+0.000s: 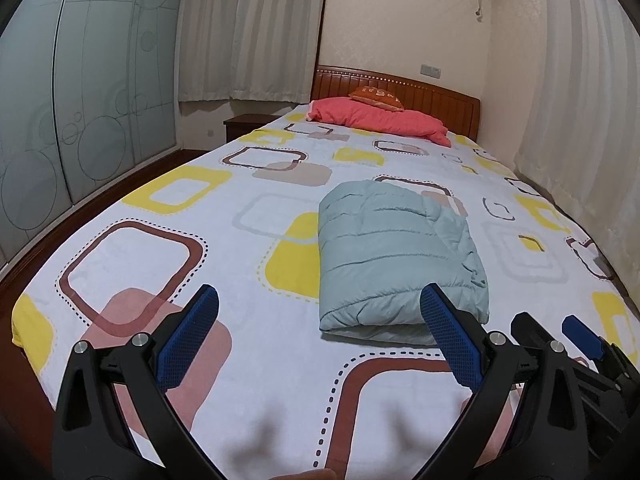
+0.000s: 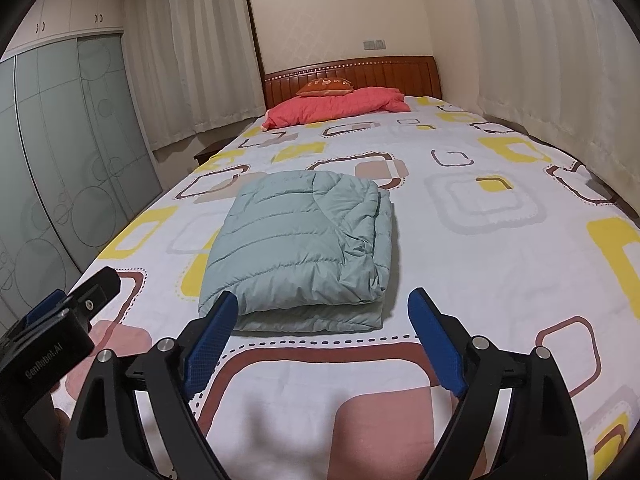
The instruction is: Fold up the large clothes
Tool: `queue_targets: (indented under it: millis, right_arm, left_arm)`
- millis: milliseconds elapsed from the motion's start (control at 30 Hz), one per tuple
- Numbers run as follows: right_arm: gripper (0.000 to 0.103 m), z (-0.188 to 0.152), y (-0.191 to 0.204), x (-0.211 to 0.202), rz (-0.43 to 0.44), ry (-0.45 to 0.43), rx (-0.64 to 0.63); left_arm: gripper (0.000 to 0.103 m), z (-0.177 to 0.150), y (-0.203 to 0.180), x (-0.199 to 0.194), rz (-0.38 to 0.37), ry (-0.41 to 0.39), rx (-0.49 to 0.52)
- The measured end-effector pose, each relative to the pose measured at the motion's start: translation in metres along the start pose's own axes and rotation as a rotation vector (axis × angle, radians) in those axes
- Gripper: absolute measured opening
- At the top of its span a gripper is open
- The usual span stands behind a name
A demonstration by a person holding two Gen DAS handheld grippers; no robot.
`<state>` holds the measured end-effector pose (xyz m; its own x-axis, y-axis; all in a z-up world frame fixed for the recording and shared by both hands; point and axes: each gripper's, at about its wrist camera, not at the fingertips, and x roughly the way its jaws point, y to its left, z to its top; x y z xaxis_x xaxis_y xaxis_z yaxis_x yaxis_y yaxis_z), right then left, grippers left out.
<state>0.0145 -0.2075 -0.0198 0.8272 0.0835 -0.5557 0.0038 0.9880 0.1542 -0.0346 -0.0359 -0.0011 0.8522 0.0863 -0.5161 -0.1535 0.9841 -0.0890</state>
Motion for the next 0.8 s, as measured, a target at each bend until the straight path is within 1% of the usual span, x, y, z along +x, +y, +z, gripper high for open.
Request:
queue_targets:
  millis: [167,400,500,633,800]
  right_arm:
    - [0.086,-0.0003,0.0006,-0.0002,0.001,-0.003,0.000]
    - [0.086,0.0000,0.0009,0.0005,0.000,0.002,0.000]
    - [0.086,-0.0003,0.0020,0.0019,0.000,0.005,0.003]
    - [0.086,-0.0015,0.0030,0.0033,0.000,0.010,0.006]
    - [0.086,-0.0045,0.0049,0.0049,0.002,0.016,0.005]
  left_arm:
    - [0.101,0.0026,-0.0017,0.0008,0.019,-0.009,0.019]
    - [0.101,0.0026,-0.0034,0.0015,0.019,-0.012,0.027]
    - [0.101,0.0021,-0.0034,0.0020,0.008,-0.010,0.027]
    - [0.101,0.0003,-0.0021,0.0044,0.005,-0.004,0.021]
    - [0.101,-0.0034,0.0011,0.0080,0.006,0.010,-0.010]
